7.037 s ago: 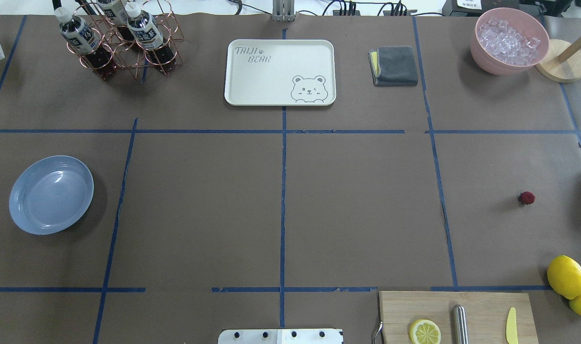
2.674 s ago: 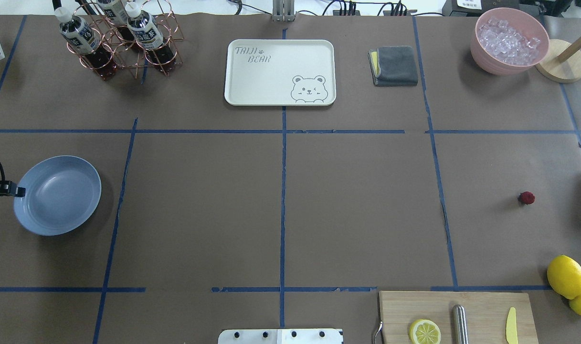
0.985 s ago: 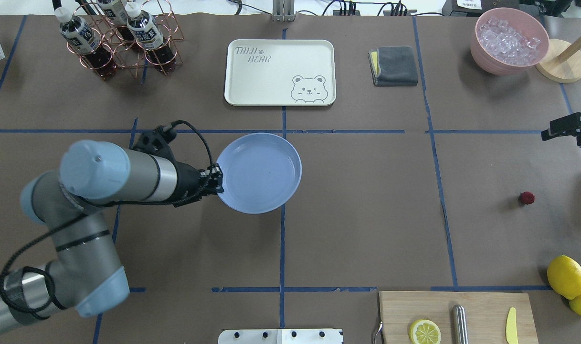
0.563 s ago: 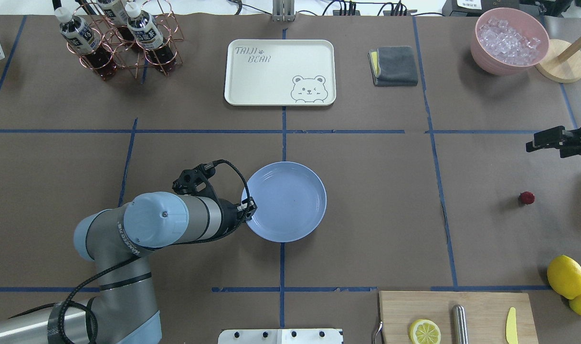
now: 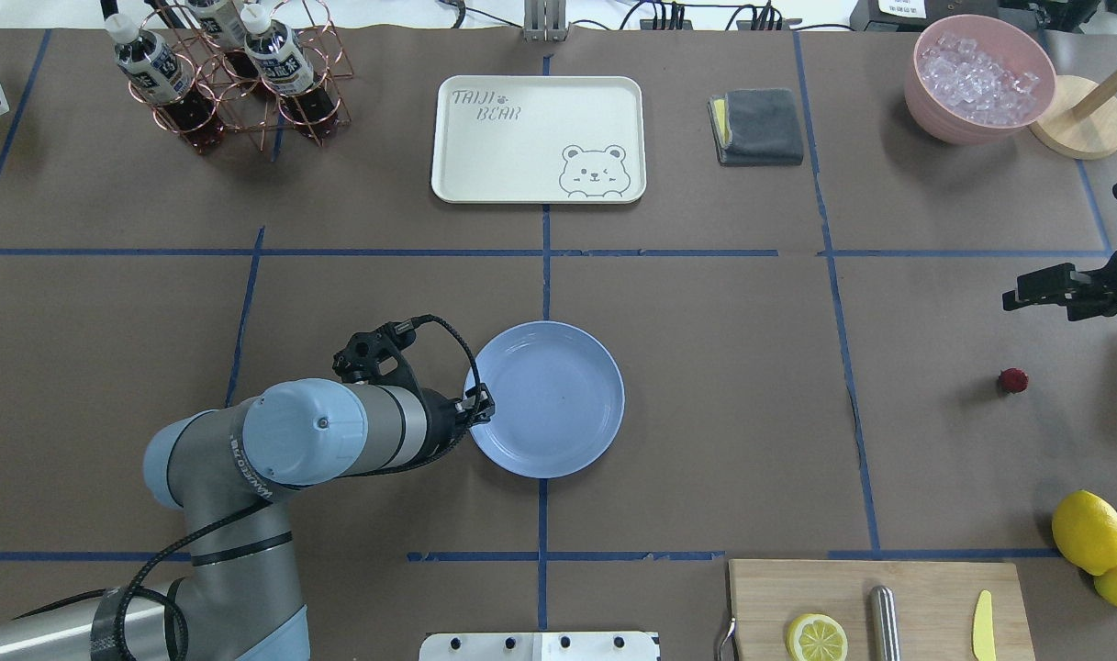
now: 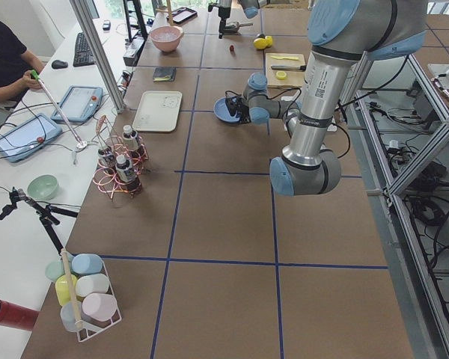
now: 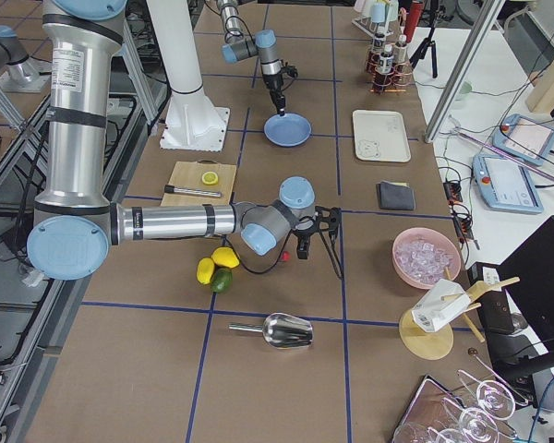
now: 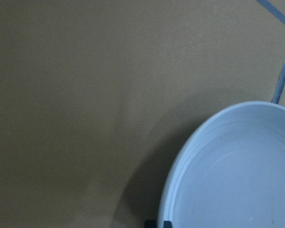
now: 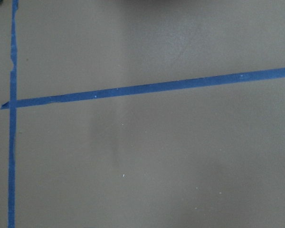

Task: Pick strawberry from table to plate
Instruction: 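Grasp the red strawberry with the right gripper while left holds plate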

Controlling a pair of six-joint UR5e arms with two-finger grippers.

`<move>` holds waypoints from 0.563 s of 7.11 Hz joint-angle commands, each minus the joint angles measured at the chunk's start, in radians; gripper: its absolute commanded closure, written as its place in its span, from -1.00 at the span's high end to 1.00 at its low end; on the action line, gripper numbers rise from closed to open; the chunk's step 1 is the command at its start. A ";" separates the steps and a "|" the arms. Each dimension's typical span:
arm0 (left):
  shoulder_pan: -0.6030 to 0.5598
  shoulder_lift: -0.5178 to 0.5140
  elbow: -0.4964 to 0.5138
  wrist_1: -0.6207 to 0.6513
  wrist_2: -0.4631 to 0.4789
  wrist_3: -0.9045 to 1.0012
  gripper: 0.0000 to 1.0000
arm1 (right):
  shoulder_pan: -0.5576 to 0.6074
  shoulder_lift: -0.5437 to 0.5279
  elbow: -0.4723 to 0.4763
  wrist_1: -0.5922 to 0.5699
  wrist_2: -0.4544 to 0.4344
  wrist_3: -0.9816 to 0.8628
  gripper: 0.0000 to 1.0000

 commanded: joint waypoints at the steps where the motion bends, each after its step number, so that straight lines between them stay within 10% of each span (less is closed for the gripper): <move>1: -0.025 -0.001 -0.034 0.016 -0.020 0.027 1.00 | -0.081 -0.033 -0.008 0.050 -0.088 0.018 1.00; 4: -0.087 -0.001 -0.096 0.085 -0.075 0.065 1.00 | -0.250 -0.091 -0.011 0.123 -0.234 0.088 1.00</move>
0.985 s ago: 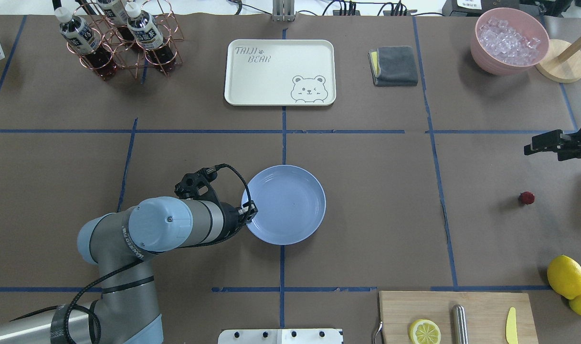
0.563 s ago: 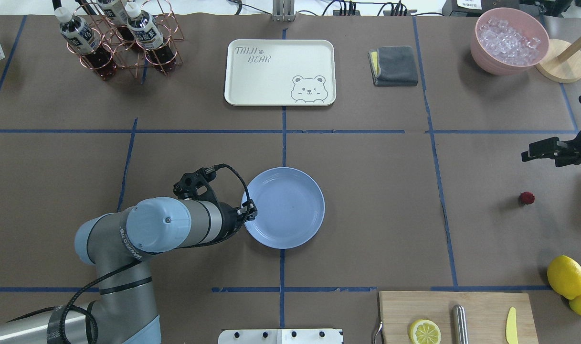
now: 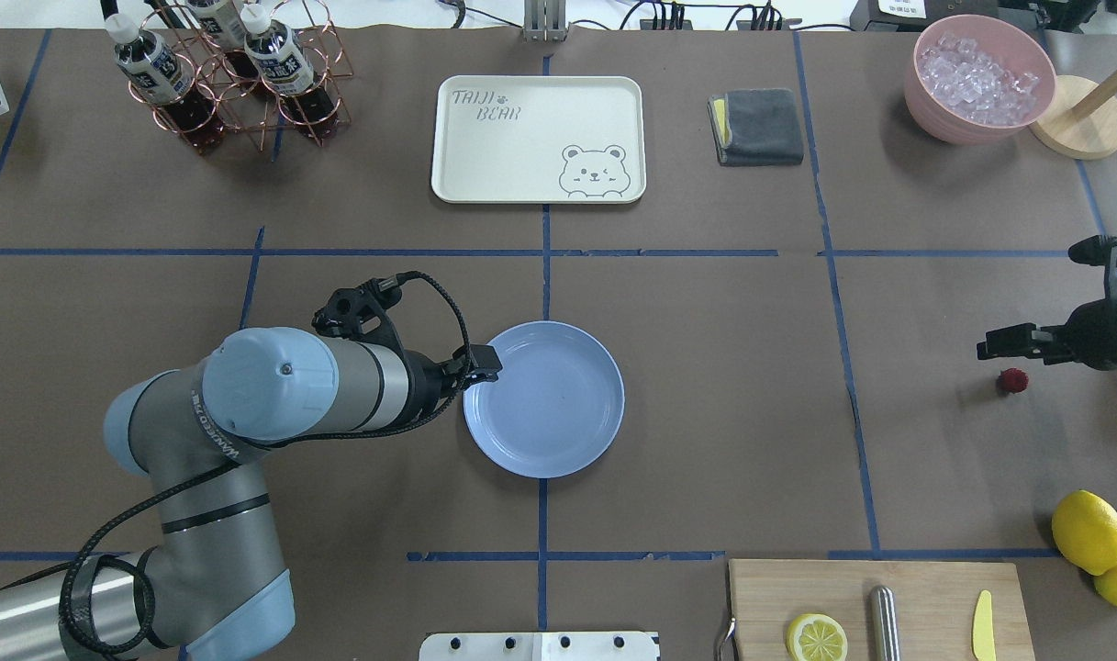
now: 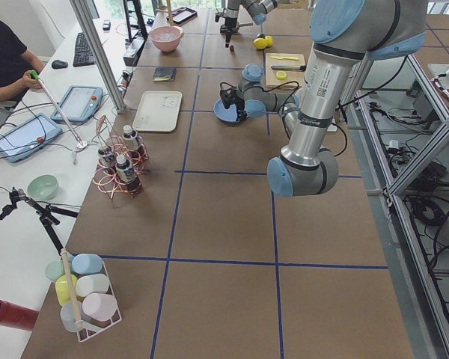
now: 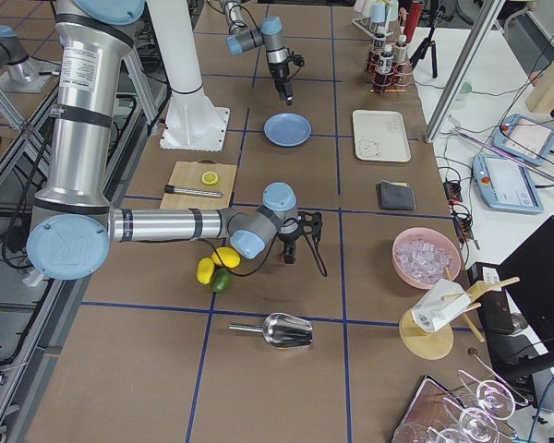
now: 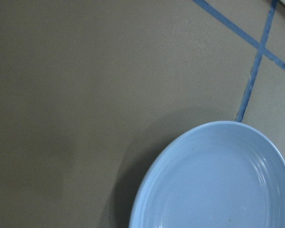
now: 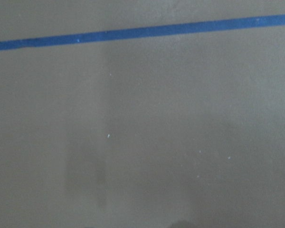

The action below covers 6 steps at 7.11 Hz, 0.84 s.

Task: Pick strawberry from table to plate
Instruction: 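Grasp the red strawberry with the right gripper while left holds plate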

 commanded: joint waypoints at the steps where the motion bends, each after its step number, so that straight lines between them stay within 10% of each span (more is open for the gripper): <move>1: -0.014 0.000 -0.014 0.012 -0.008 0.008 1.00 | -0.065 -0.024 -0.003 0.011 -0.058 0.006 0.96; 6: -0.018 0.003 -0.015 0.012 -0.006 0.008 1.00 | -0.065 -0.015 0.004 0.004 -0.046 -0.005 0.78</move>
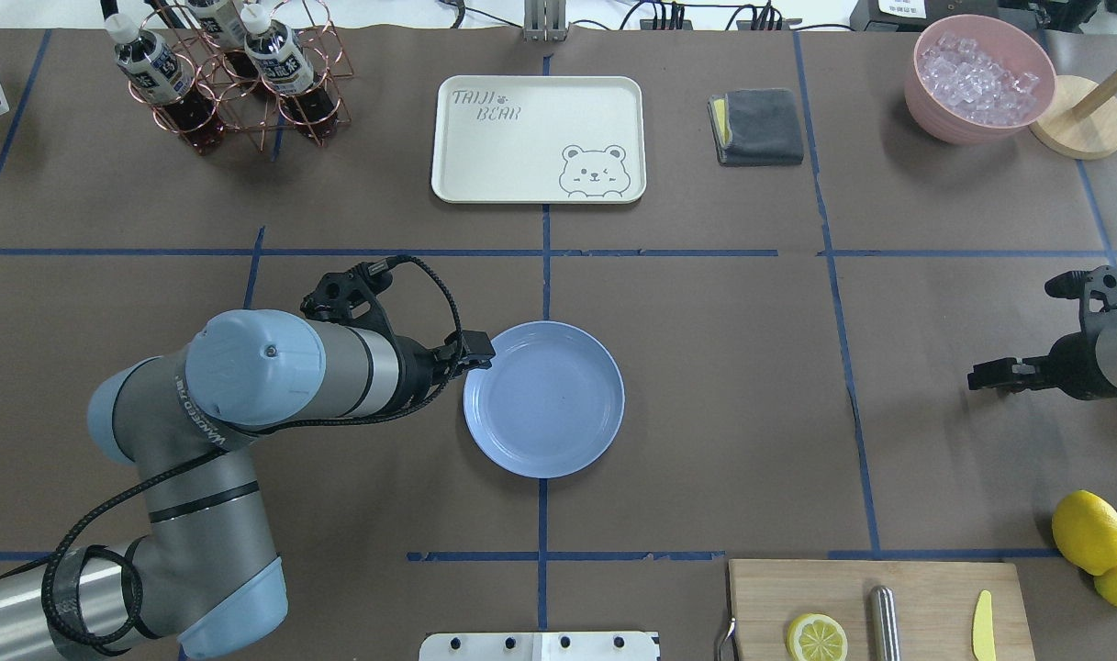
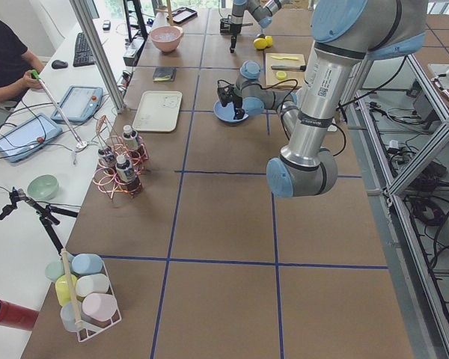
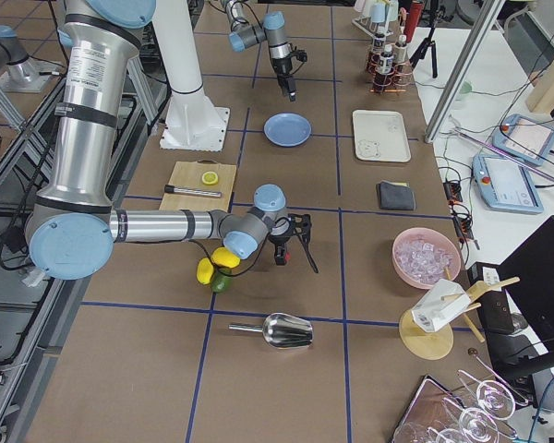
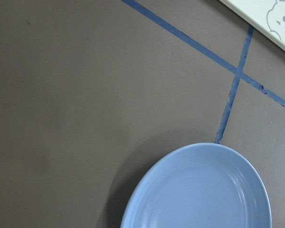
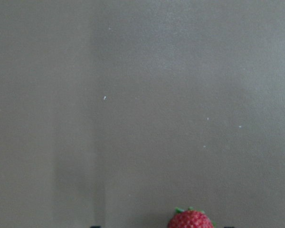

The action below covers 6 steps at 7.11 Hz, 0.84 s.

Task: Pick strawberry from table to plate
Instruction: 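Grasp the red strawberry with the right gripper while left holds plate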

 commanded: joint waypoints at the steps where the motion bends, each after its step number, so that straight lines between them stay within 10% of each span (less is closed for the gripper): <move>1: -0.001 -0.001 0.002 0.000 0.000 0.000 1.00 | -0.001 0.004 -0.006 -0.001 0.000 -0.001 0.74; 6: 0.001 -0.001 0.002 0.000 0.000 0.000 1.00 | 0.031 0.003 -0.015 -0.013 -0.006 -0.017 0.66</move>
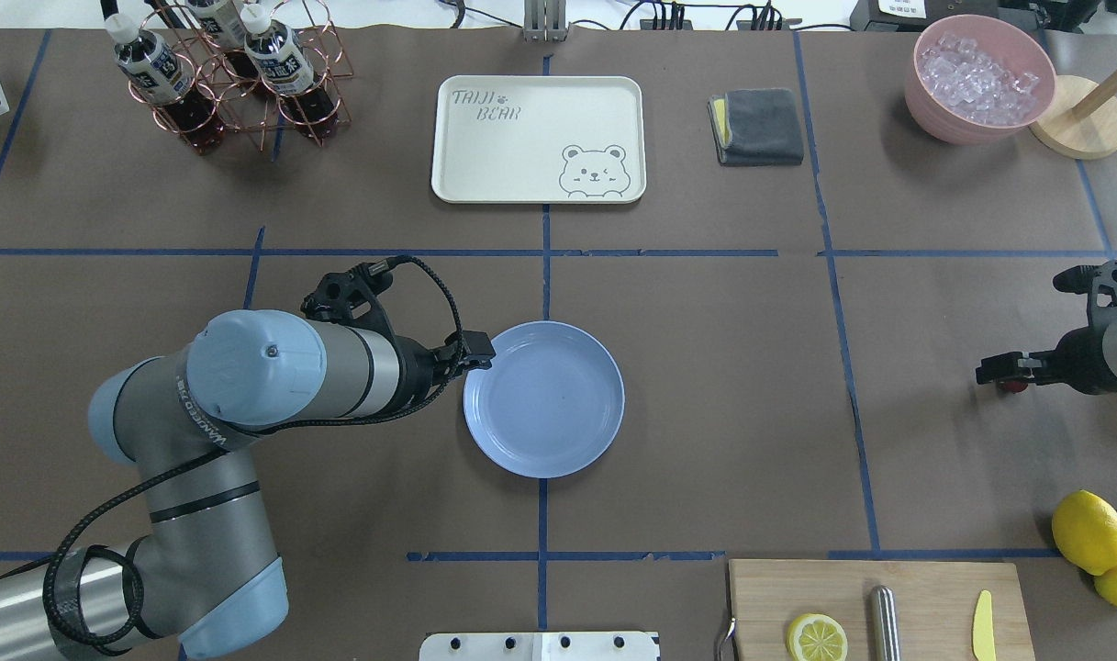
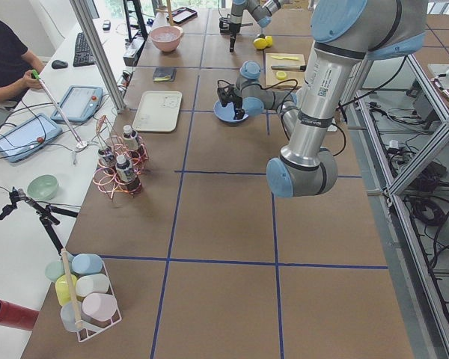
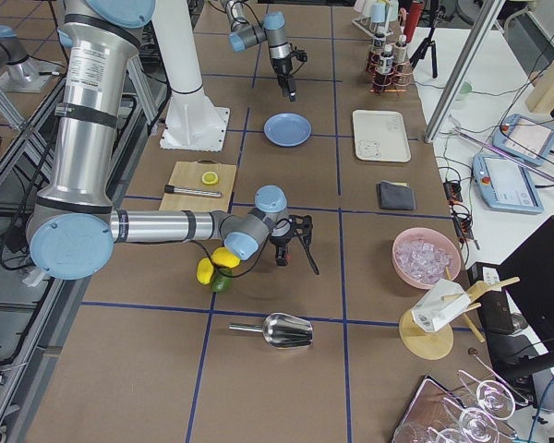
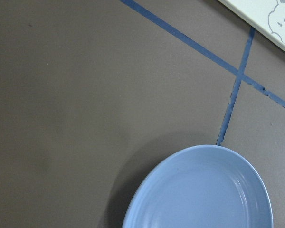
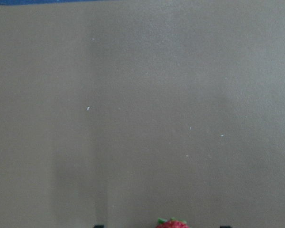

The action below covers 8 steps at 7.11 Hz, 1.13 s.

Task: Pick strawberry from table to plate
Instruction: 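Grasp the red strawberry with the right gripper while left holds plate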

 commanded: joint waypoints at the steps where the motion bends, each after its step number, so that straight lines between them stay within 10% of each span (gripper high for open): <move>1: 0.000 0.000 0.000 0.000 0.002 0.000 1.00 | 0.007 0.002 -0.001 -0.010 -0.002 -0.011 0.49; 6: -0.001 -0.003 -0.003 0.000 0.000 0.000 1.00 | 0.019 0.001 0.014 -0.009 -0.001 -0.011 -1.00; 8: -0.038 0.000 -0.008 0.002 -0.026 0.002 1.00 | 0.086 0.005 0.058 -0.013 0.071 -0.013 -1.00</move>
